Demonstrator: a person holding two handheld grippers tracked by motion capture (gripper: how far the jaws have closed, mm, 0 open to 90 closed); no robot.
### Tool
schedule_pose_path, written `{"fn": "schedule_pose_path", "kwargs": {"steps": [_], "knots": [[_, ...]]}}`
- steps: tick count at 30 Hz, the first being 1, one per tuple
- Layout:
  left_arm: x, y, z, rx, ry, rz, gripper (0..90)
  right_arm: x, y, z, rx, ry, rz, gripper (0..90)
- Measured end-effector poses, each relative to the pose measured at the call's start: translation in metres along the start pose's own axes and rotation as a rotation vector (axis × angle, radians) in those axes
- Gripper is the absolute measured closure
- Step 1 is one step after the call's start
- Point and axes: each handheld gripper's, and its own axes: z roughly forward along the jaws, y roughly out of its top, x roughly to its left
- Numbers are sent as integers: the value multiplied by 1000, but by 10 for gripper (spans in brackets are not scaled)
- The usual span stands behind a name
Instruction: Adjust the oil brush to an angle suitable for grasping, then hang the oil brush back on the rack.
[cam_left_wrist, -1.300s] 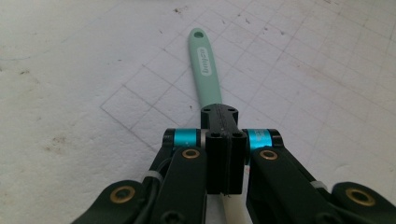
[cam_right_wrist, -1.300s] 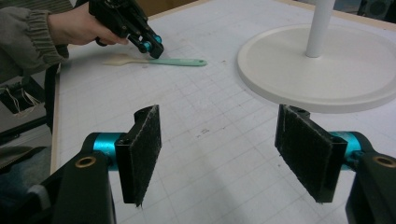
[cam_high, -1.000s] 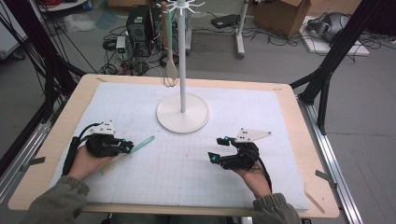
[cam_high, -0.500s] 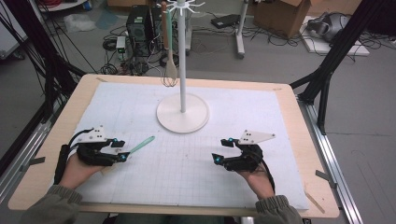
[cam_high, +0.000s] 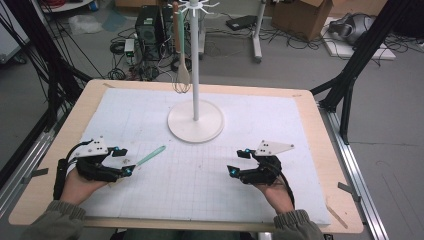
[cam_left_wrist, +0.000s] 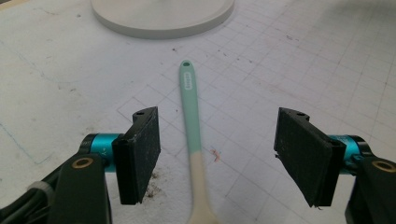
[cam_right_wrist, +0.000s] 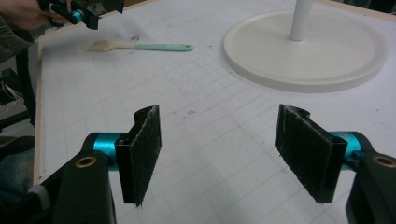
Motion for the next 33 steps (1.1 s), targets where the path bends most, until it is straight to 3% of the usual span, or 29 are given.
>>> {"fn": "schedule_pose_path", "kwargs": {"steps": [9,23,33], "knots": [[-2,1,-2,4,15,18,326,1,-1,1,4,-7,0,308],[2,-1,1,13,7,13,360,1,-2,0,-4,-16,6,308],[3,-2,9,51,-1,18,429,3,-3,0,-4,-23,0,309]]}}
